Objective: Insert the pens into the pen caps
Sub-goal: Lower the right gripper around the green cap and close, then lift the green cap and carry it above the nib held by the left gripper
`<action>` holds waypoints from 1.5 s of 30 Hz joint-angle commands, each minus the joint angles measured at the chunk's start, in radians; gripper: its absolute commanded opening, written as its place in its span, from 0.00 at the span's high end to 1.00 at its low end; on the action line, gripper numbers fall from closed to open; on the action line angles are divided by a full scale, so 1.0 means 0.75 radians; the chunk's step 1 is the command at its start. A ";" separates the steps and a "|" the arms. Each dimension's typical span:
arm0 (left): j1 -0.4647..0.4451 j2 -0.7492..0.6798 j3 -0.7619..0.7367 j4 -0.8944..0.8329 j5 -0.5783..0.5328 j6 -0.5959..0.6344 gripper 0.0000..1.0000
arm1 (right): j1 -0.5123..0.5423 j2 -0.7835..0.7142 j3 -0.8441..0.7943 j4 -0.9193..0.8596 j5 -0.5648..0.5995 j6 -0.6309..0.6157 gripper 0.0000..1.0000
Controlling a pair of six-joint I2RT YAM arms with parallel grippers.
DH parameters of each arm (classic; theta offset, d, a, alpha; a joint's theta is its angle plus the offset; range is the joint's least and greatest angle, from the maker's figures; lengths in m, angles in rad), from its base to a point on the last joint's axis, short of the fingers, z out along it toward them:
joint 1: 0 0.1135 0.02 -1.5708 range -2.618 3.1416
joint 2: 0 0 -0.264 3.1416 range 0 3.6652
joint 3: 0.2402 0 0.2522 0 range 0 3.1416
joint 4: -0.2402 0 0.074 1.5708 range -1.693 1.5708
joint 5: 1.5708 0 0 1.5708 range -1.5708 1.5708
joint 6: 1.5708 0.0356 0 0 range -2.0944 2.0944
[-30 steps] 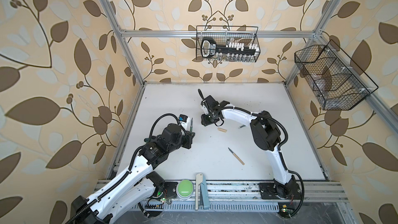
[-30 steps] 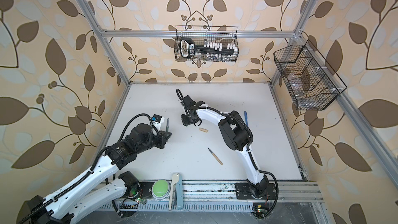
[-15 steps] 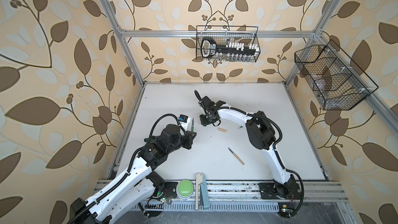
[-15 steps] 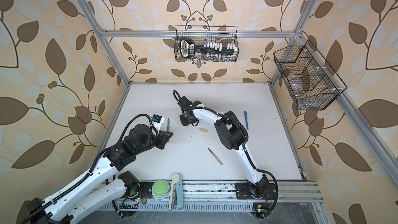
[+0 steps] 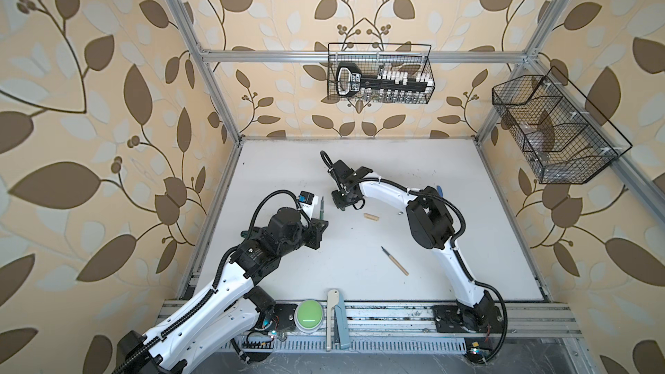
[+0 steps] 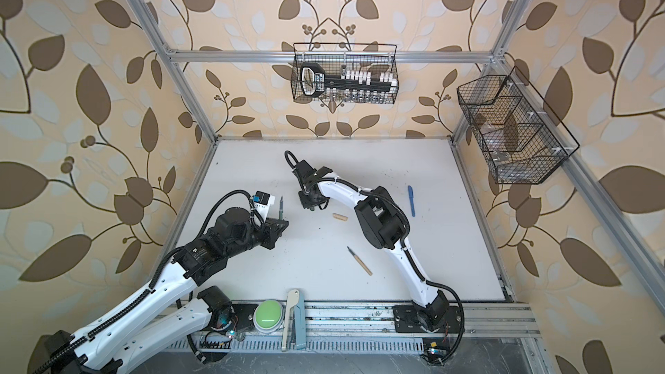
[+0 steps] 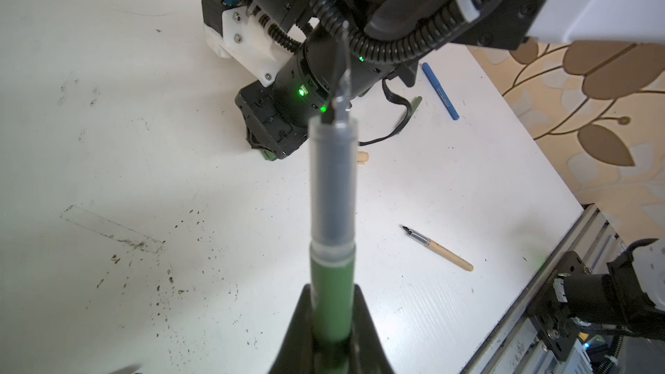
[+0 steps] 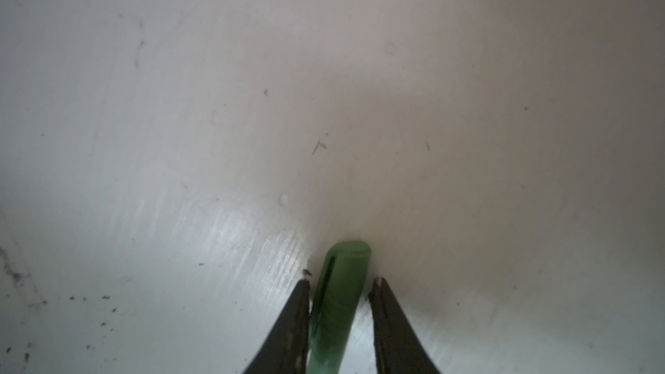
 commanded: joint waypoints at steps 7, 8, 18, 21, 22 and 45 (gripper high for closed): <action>-0.004 -0.007 -0.032 0.072 0.005 0.039 0.94 | -0.016 0.018 -0.014 -0.098 0.058 -0.062 0.87; -0.003 -0.002 -0.046 0.088 -0.007 0.041 0.93 | -0.022 -0.004 -0.032 -0.087 0.046 -0.071 0.88; -0.030 0.215 -0.097 0.346 -0.087 0.116 0.98 | -0.083 -0.401 -0.456 0.225 -0.044 -0.105 0.90; -0.091 0.297 -0.067 0.418 -0.164 0.176 1.00 | -0.106 -0.554 -0.616 0.343 -0.065 -0.087 0.91; -0.116 0.320 -0.054 0.439 -0.185 0.195 1.00 | -0.114 -0.616 -0.688 0.403 -0.075 -0.074 0.92; -0.203 0.452 0.071 0.724 -0.041 0.255 0.99 | -0.254 -1.610 -1.749 1.725 -0.641 0.275 0.90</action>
